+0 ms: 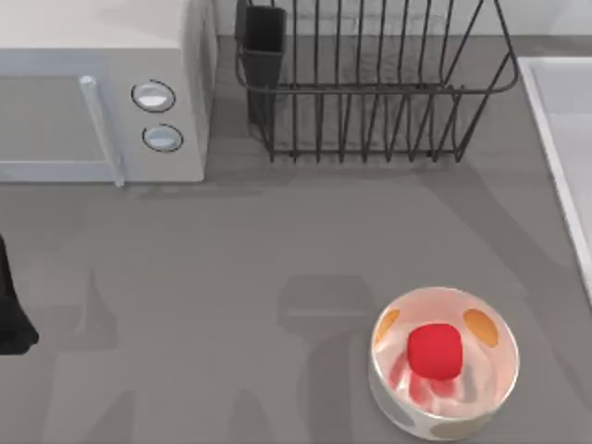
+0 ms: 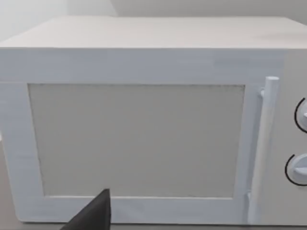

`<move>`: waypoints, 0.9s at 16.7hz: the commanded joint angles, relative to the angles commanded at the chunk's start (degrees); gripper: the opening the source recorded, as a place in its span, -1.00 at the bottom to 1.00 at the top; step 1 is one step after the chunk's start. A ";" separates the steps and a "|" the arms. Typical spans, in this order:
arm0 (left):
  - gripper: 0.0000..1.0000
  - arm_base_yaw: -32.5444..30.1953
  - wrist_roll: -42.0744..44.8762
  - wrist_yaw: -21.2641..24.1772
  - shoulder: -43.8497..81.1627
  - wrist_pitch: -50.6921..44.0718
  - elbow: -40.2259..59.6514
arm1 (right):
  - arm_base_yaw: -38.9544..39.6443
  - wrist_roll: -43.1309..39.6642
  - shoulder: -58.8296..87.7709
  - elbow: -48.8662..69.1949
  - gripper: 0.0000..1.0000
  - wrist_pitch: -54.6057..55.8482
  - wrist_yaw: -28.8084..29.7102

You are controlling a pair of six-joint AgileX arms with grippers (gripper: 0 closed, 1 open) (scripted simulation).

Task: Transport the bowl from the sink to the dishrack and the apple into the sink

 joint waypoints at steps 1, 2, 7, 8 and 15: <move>1.00 0.00 0.00 0.00 0.00 0.00 0.00 | 3.74 1.74 0.13 -0.05 -1.00 4.20 2.29; 1.00 0.00 0.00 0.00 0.00 0.00 0.00 | 7.13 3.30 0.14 -0.04 -1.00 8.04 4.42; 1.00 0.00 0.00 0.00 0.00 0.00 0.00 | 17.20 7.85 -0.70 0.36 -1.00 19.23 11.17; 1.00 0.00 0.00 0.00 0.00 0.00 0.00 | 17.60 8.04 -0.77 0.40 -1.00 19.67 11.48; 1.00 0.00 0.00 0.00 0.00 0.00 0.00 | 16.97 8.04 0.96 -0.59 -1.00 21.61 10.77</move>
